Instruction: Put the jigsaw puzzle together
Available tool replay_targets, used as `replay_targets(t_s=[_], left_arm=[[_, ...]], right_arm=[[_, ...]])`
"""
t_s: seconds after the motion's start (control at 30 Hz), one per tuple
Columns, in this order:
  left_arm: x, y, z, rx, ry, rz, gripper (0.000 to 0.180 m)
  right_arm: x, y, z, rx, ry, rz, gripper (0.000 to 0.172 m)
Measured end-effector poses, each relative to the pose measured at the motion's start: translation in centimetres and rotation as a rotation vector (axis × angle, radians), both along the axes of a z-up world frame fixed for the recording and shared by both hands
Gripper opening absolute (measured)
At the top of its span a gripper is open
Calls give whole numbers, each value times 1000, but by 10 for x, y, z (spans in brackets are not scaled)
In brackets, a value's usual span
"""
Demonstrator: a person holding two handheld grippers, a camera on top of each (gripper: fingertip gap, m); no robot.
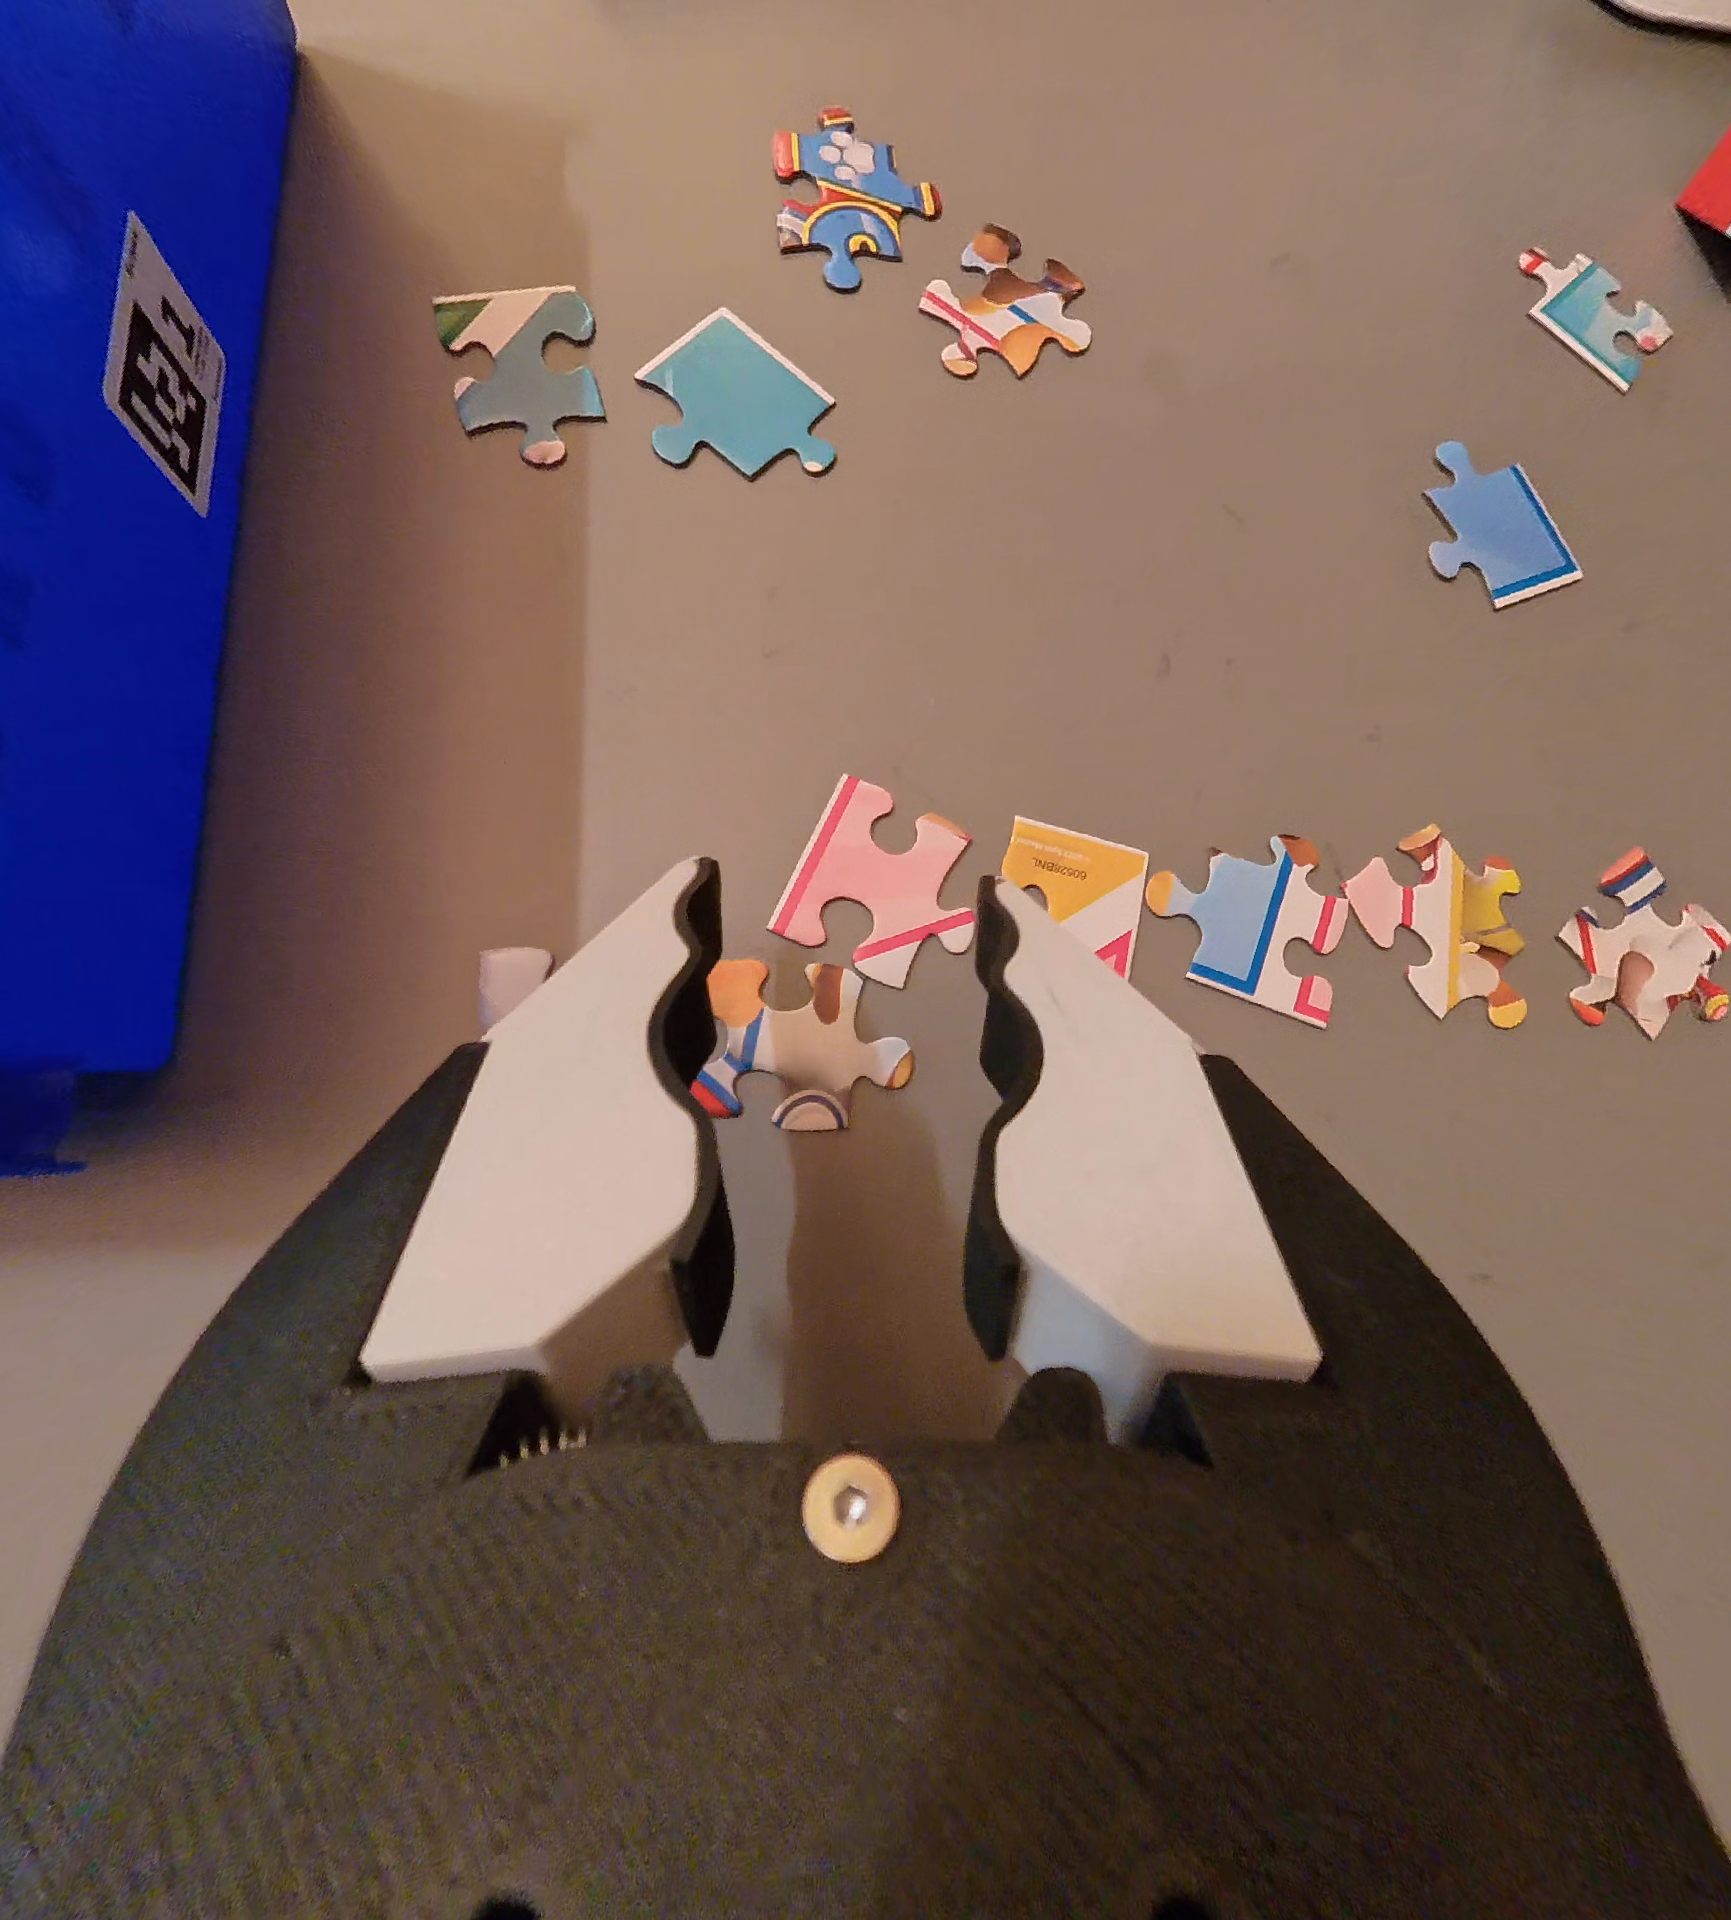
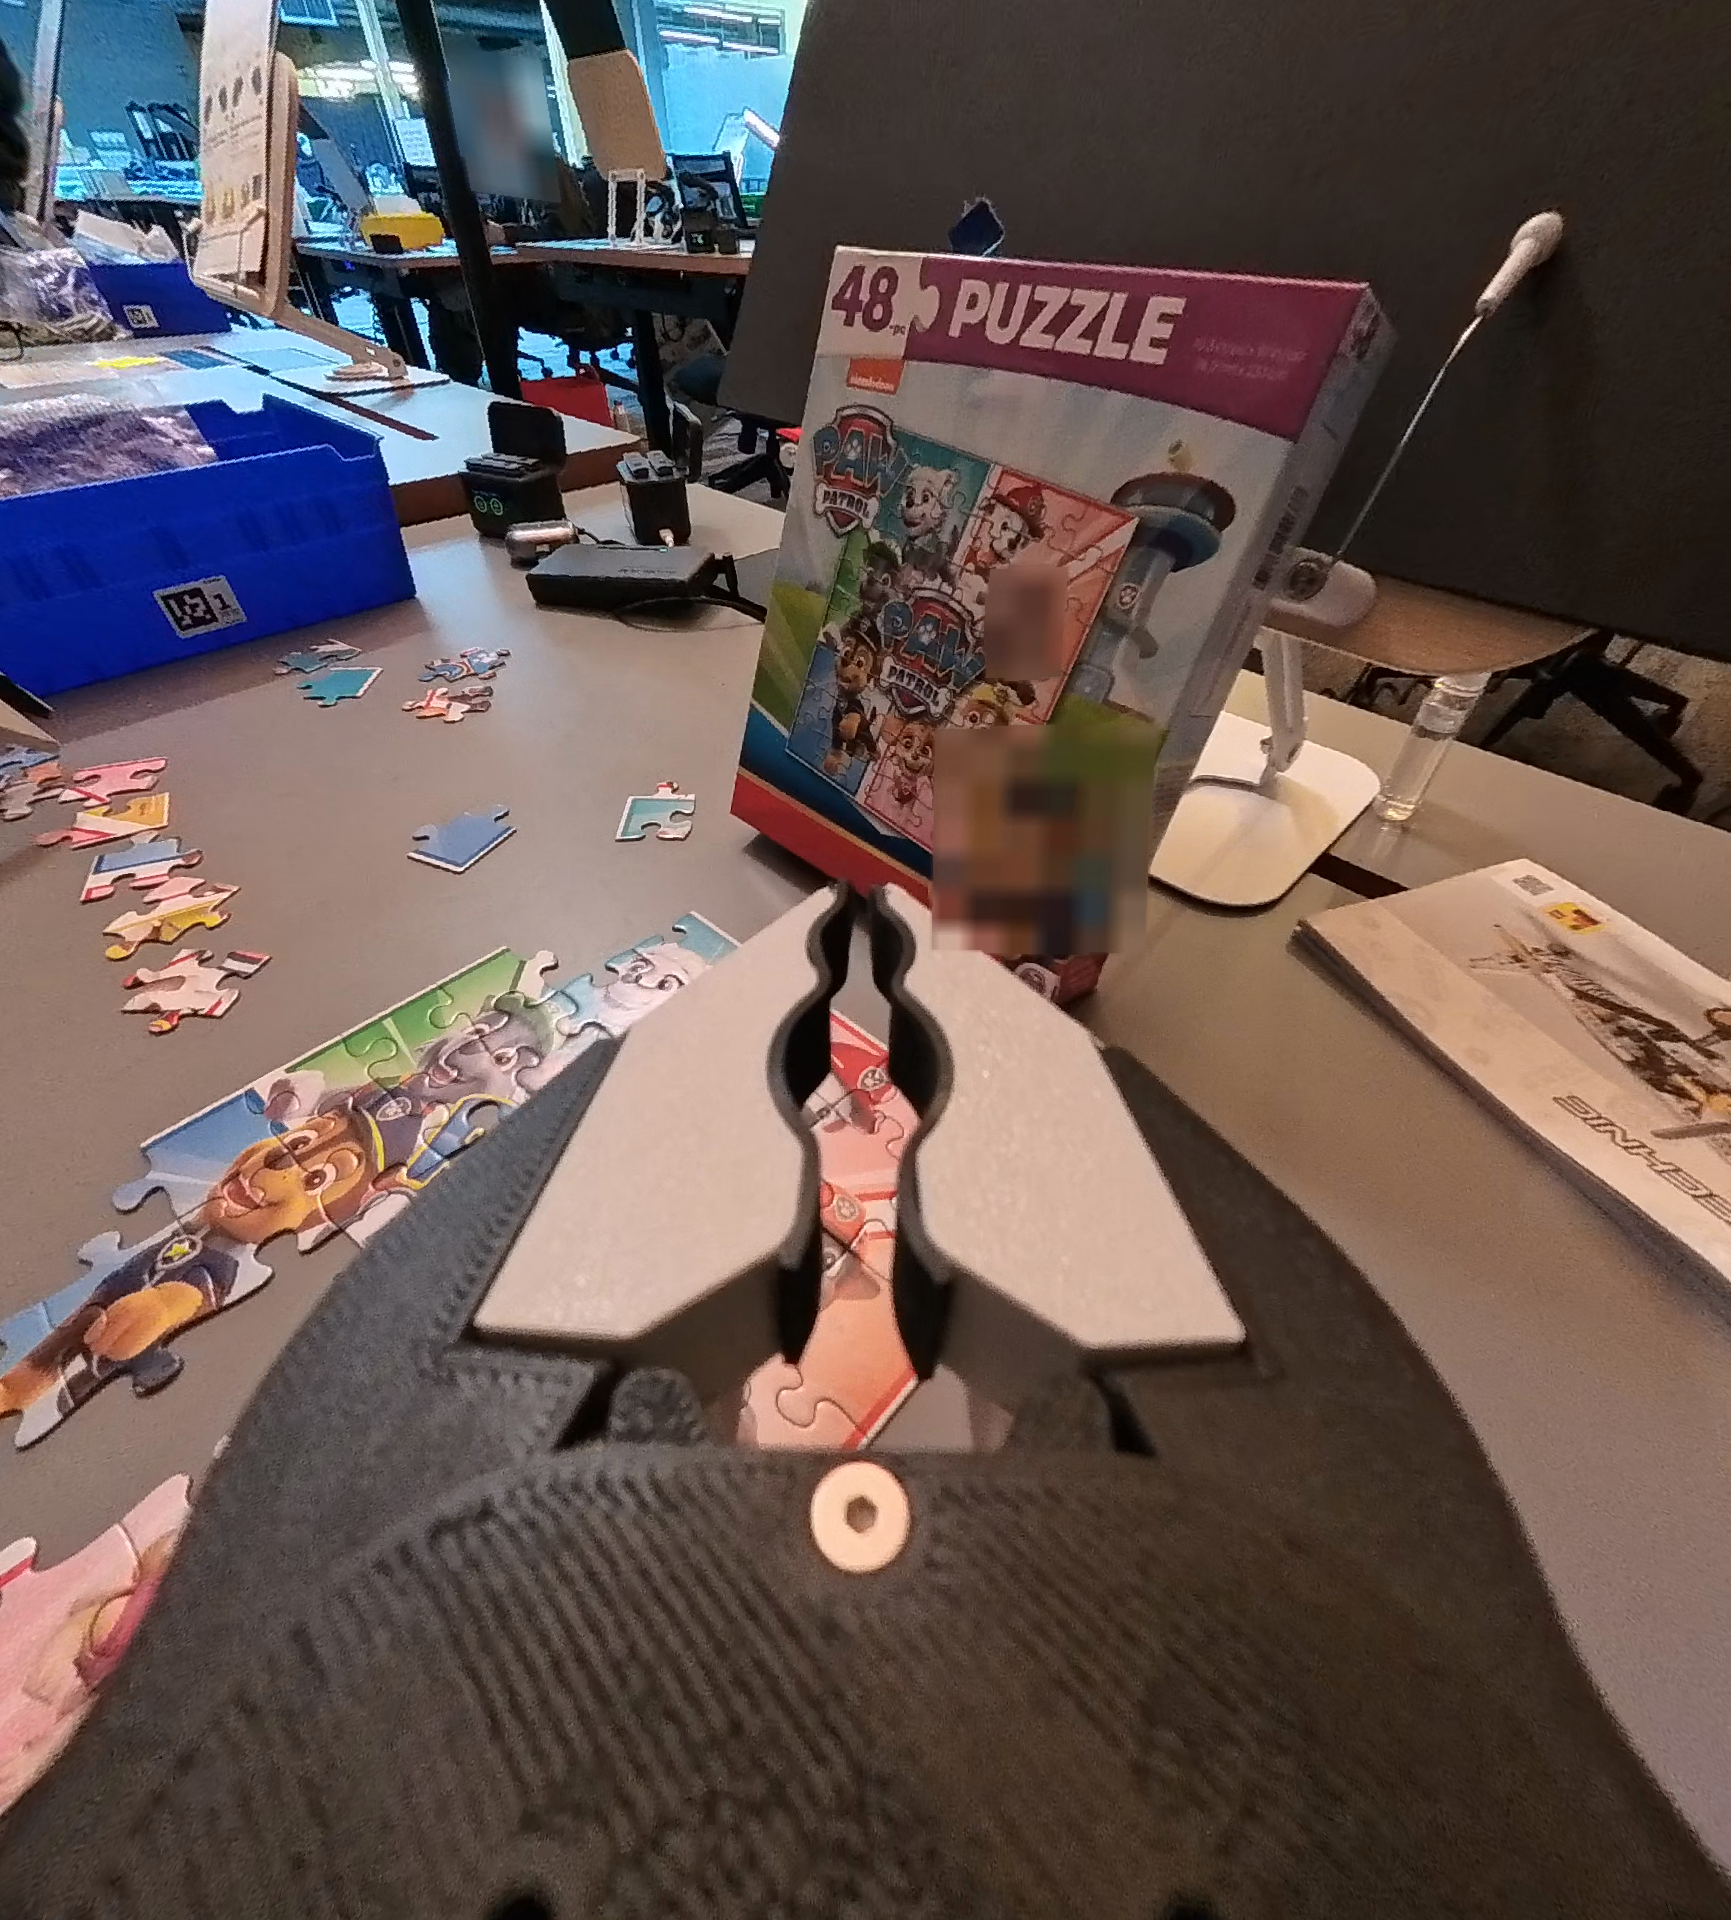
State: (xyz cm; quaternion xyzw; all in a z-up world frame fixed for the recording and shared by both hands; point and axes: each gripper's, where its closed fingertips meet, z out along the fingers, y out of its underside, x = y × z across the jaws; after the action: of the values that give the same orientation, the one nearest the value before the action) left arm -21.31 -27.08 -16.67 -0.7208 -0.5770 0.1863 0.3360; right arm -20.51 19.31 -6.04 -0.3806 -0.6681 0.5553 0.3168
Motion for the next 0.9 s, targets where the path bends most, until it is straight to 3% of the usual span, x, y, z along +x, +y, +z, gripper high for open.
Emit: replay_targets(t_s=[0.67, 0.77, 0.9], left_arm=[[-2, 26, -1, 17, 12, -55, 47], [-3, 26, 0, -6, 27, -55, 47], [-8, 28, 7, -70, 90, -47, 48]], right_arm=[[2, 0, 4, 9, 10, -5, 1], [11, 3, 17, 8, 27, -14, 9], [36, 4, 33, -58, 125, -20, 5]])
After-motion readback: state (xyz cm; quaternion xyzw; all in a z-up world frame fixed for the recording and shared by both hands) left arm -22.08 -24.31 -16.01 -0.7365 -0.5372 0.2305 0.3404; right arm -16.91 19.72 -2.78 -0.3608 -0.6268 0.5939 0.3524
